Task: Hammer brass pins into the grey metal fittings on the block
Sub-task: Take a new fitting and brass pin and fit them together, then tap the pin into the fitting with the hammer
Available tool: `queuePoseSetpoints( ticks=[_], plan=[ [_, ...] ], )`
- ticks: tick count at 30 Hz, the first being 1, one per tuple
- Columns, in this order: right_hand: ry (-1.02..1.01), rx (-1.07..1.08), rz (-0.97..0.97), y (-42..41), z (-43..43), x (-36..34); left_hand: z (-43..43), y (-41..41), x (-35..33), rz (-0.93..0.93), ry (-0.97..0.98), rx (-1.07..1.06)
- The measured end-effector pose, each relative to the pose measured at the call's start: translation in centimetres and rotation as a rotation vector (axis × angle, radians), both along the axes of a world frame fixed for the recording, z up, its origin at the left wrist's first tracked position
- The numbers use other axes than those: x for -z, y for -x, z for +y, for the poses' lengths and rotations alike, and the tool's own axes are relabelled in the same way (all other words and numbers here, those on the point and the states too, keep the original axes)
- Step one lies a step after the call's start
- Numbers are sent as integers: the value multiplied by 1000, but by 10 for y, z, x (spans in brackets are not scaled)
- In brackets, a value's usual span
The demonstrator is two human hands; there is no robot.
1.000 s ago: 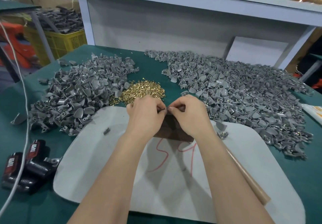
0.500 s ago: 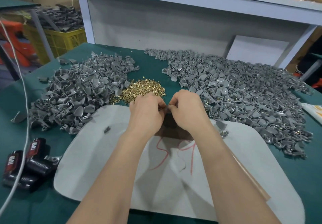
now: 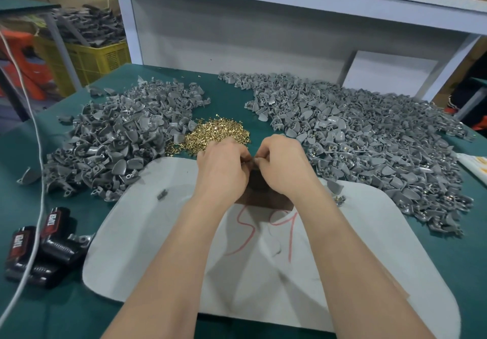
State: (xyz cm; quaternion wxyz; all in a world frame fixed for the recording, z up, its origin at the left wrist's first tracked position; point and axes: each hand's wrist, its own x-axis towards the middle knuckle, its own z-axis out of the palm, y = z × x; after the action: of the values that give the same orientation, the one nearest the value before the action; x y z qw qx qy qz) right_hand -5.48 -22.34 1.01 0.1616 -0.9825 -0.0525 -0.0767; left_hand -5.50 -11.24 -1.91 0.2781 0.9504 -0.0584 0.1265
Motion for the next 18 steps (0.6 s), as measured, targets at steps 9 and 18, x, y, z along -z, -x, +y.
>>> queuePoseSetpoints(
  ticks=[9,18],
  plan=[
    [-120,23,107,-5,-4,-3,0,1,-2,4,-16,6],
    [-129,32,68,-5,-5,5,0,2,-1,12,2,3]
  ],
)
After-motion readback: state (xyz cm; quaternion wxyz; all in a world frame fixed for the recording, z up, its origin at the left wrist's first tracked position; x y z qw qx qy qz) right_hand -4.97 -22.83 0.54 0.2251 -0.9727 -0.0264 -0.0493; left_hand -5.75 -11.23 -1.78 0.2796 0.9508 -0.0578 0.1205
